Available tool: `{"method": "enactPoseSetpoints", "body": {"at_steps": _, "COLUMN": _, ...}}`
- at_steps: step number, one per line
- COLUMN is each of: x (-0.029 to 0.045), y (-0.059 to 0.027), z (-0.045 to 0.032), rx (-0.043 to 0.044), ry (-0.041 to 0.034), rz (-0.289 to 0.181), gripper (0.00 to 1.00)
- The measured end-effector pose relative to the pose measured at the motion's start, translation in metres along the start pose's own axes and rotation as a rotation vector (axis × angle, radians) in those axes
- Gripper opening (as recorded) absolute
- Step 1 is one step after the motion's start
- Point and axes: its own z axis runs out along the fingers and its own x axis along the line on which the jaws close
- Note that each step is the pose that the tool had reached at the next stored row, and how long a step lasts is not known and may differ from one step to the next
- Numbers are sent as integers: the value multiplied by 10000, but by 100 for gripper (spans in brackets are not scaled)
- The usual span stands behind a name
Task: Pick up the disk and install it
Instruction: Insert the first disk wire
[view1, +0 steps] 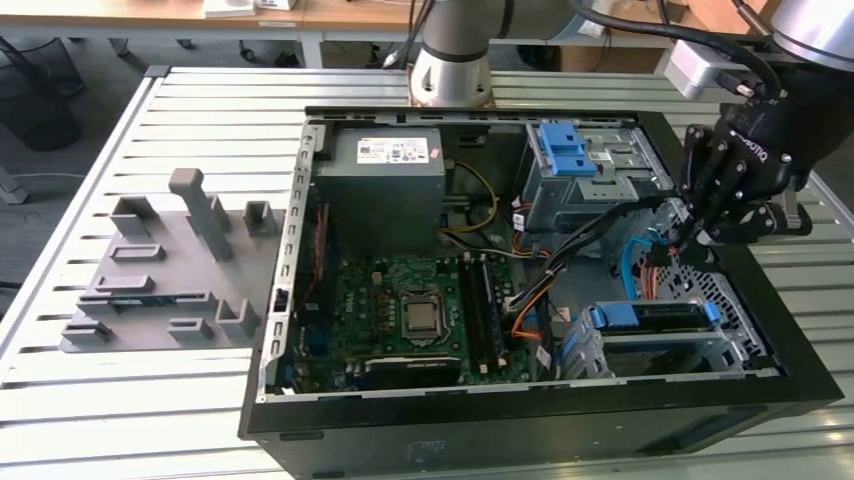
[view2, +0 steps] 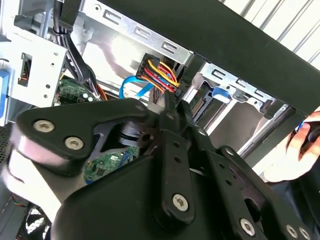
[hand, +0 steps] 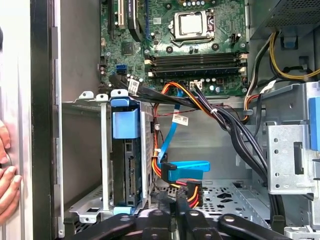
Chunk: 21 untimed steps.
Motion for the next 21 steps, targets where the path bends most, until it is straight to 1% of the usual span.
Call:
{"method": "enactPoseSetpoints", "body": {"at_steps": 1, "x": 0, "y": 0, "z": 0, "rx": 0, "ry": 0, "rz": 0, "gripper": 18}}
{"method": "enactPoseSetpoints", "body": {"at_steps": 6, "x": -1, "y": 0, "z": 1, "rx": 0, "ry": 4, "rz": 0, "gripper": 18}}
{"method": "enactPoseSetpoints", "body": {"at_steps": 7, "x": -1, "y": 0, "z": -4, "rx": 1, "ry": 7, "rz": 0, "gripper": 20}}
{"method": "enactPoseSetpoints", "body": {"at_steps": 8, "x": -5, "y": 1, "z": -9, "rx": 0, "ry": 5, "rz": 0, "gripper": 25}}
{"method": "enactPoseSetpoints", "body": {"at_steps": 9, "x": -11, "y": 1, "z": -12, "rx": 0, "ry": 5, "rz": 1, "gripper": 25}}
{"method": "enactPoseSetpoints", "body": {"at_steps": 10, "x": -19, "y": 1, "z": -14, "rx": 0, "ry": 5, "rz": 2, "gripper": 32}}
{"method": "enactPoseSetpoints", "body": {"at_steps": 16, "x": -76, "y": -20, "z": -20, "rx": -5, "ry": 1, "rz": 35, "gripper": 32}}
{"method": "enactPoseSetpoints", "body": {"at_steps": 21, "x": -116, "y": -69, "z": -25, "rx": -14, "ry": 2, "rz": 77, "gripper": 32}}
